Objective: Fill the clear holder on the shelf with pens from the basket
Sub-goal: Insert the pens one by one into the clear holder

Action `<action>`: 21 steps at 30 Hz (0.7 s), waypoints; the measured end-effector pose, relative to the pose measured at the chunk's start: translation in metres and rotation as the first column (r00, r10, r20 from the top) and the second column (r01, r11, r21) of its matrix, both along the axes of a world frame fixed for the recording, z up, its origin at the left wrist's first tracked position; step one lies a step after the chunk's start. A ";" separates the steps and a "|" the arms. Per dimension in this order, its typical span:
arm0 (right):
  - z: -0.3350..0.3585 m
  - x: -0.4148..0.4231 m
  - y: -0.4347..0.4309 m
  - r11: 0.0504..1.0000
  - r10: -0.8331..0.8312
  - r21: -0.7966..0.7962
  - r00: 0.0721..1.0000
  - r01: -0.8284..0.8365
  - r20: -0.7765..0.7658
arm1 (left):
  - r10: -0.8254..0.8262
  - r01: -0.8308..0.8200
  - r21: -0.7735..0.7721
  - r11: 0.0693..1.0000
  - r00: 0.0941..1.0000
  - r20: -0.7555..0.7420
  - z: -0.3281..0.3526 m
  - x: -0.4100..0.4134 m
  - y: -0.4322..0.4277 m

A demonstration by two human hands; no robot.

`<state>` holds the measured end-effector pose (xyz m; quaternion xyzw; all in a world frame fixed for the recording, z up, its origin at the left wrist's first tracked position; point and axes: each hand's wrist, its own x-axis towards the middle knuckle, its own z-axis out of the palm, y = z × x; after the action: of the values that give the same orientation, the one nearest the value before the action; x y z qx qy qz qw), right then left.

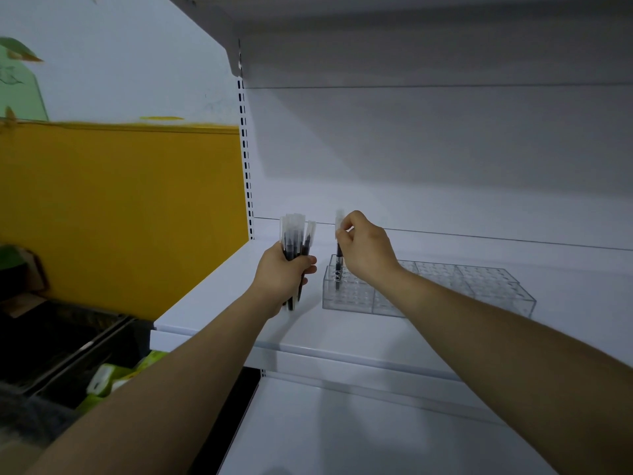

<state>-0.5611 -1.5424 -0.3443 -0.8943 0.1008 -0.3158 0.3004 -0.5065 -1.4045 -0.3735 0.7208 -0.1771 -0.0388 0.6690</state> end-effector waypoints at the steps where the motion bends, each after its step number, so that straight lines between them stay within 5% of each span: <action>1: 0.000 0.000 0.000 1.000 -0.007 0.010 1.000 0.007 -0.004 | -0.001 0.001 0.004 1.000 1.000 0.002 0.000 0.000 0.000; 5: 0.005 0.000 -0.002 0.996 -0.050 0.070 0.997 0.054 -0.057 | -0.006 0.006 0.009 1.000 1.000 0.006 0.002 -0.003 0.000; 10: 0.017 -0.012 0.001 0.985 0.021 0.166 0.988 -0.046 0.152 | -0.043 0.043 -0.036 0.998 0.999 0.021 0.008 -0.009 -0.002; 21: 0.016 -0.011 0.012 0.940 0.227 0.260 0.974 -0.222 0.011 | -0.118 0.121 -0.048 0.992 0.992 0.047 0.014 -0.025 -0.002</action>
<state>-0.5719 -1.5303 -0.3286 -0.8559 0.0416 -0.2551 0.4478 -0.5315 -1.4061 -0.3595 0.6924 -0.2355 -0.0586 0.6795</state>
